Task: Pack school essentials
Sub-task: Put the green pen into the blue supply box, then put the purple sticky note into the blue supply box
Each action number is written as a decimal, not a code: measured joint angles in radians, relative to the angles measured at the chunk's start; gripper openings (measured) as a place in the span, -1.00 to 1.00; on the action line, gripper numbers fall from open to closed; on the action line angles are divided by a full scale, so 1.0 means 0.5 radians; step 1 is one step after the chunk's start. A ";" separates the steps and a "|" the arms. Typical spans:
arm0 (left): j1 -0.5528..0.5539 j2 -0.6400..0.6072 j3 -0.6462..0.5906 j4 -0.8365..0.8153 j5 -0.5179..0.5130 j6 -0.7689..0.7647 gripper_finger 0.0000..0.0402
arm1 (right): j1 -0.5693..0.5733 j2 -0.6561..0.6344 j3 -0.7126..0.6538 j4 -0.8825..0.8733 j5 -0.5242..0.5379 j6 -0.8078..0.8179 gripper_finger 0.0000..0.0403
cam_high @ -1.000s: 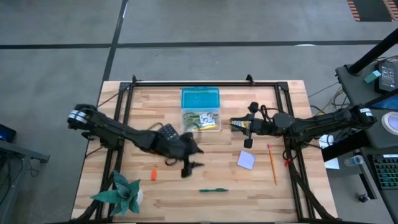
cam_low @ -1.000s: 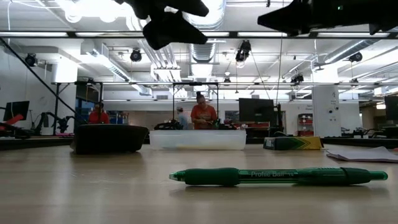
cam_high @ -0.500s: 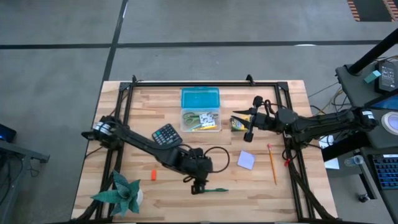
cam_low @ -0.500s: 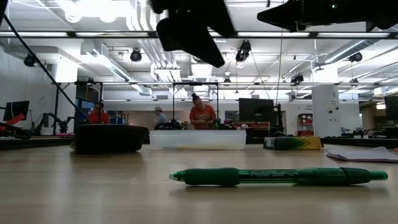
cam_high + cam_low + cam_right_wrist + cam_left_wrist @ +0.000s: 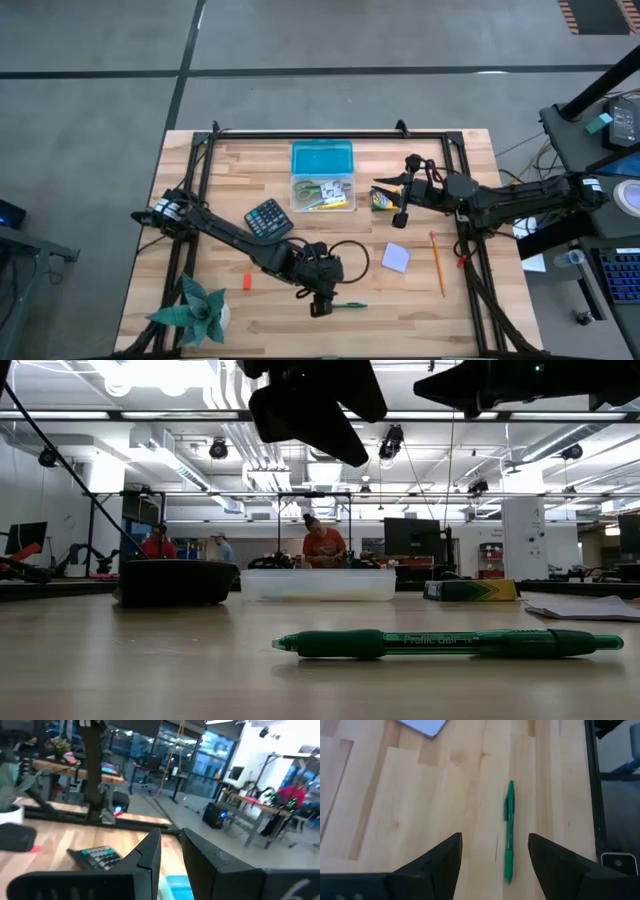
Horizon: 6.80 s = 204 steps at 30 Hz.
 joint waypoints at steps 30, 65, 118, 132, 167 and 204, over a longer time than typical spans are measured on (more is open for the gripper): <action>-0.148 0.460 0.013 0.288 -0.162 -0.081 0.24 | 0.301 -0.280 -0.217 -0.057 0.035 -0.084 -0.66; -0.197 0.571 -0.001 0.368 -0.478 0.080 -0.62 | 0.301 -0.307 -0.218 -0.193 0.031 0.014 -0.66; 1.162 -0.230 -0.563 0.277 0.064 1.578 -0.93 | 0.300 -0.488 -0.218 -0.281 0.035 -0.220 -0.66; 1.165 -0.229 -0.639 0.313 -0.006 1.483 -0.48 | 0.300 -0.487 -0.218 -0.341 0.035 -0.064 -0.66; 0.340 -0.401 -0.532 0.735 -0.374 1.267 -0.35 | 0.503 0.036 0.037 -1.622 -0.424 2.179 -0.66; -0.008 -0.529 -0.558 0.787 -0.822 1.064 -0.35 | 0.677 1.024 0.400 -2.348 -0.415 2.638 0.10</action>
